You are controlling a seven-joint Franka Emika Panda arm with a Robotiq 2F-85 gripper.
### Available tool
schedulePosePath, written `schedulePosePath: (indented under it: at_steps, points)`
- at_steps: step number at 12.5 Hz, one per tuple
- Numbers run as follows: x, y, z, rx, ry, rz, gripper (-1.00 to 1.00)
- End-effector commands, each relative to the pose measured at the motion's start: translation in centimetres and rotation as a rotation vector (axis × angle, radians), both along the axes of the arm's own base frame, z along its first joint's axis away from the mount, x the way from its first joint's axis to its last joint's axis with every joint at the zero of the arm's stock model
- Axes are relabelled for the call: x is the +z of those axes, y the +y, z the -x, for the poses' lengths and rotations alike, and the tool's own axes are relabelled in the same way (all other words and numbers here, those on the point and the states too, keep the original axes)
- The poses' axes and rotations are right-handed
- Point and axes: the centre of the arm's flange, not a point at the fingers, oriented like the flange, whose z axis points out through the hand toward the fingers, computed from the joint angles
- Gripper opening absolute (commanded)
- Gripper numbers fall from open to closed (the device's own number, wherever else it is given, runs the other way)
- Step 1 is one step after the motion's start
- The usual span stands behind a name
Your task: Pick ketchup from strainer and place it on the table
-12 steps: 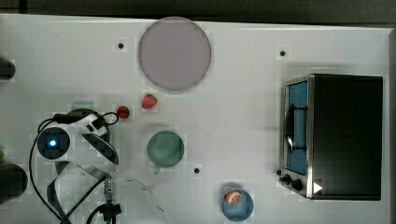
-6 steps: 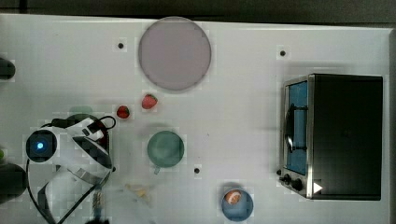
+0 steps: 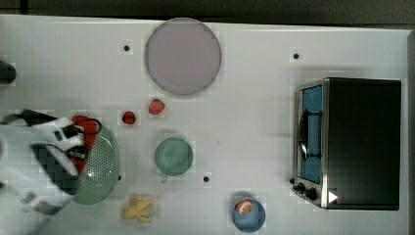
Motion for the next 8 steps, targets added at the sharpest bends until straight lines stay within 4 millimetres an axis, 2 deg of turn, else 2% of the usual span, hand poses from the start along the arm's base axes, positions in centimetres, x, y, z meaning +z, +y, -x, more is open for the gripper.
schedulePosePath:
  at_steps: [1, 3, 5, 8]
  points:
    - [5.4, -3.7, -5.2, -0.063, 0.036, -0.023, 0.16]
    - [8.0, -7.9, -8.3, -0.064, 0.062, -0.001, 0.16]
    - [9.4, -13.3, -11.3, -0.039, 0.063, 0.009, 0.16]
    - [8.9, -22.0, -14.4, 0.075, 0.051, 0.025, 0.16]
